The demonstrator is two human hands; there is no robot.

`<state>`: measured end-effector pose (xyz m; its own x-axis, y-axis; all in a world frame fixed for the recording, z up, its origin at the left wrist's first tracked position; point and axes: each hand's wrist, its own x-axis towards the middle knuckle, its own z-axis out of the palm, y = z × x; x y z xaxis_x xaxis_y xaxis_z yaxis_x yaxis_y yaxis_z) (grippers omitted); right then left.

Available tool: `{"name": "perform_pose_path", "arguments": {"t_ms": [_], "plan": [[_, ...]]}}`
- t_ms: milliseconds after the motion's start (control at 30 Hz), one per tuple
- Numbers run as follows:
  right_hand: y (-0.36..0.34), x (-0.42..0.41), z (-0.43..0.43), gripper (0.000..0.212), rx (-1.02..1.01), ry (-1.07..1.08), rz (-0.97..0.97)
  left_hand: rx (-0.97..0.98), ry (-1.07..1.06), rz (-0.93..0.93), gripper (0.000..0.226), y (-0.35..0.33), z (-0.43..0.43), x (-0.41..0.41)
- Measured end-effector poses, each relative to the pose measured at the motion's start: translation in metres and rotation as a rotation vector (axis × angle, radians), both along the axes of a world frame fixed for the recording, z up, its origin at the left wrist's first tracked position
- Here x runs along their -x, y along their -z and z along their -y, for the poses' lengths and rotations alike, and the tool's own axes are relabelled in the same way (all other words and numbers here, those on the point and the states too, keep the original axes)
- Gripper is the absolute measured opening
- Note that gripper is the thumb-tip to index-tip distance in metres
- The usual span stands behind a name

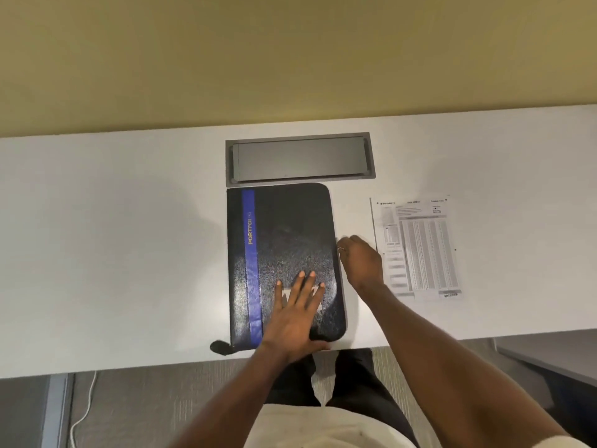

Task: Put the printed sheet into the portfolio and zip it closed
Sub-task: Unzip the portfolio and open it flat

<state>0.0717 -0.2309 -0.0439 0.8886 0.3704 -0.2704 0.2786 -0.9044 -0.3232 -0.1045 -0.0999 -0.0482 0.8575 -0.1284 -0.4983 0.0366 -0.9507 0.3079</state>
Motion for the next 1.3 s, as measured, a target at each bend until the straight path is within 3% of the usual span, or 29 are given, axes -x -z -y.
{"name": "perform_pose_path", "arguments": {"t_ms": [467,733,933,1067,1300], "plan": [[0.007,0.026,0.021,0.023,-0.058,0.018,0.053,-0.099,0.062,-0.014,0.125,0.002,0.001,0.004],[0.013,0.109,0.058,0.015,-0.182,0.115,-0.056,-0.105,0.098,0.023,0.124,-0.002,-0.001,0.007],[0.013,0.168,0.075,0.022,-0.322,0.253,-0.093,-0.129,0.132,0.032,0.122,-0.003,-0.002,0.007],[0.016,0.200,0.079,0.019,-0.297,0.322,-0.104,-0.119,0.136,0.025,0.124,-0.001,-0.003,0.007],[0.010,0.244,0.044,0.015,-0.287,0.195,-0.162,-0.093,0.149,0.032,0.127,0.000,-0.007,0.007]]}}
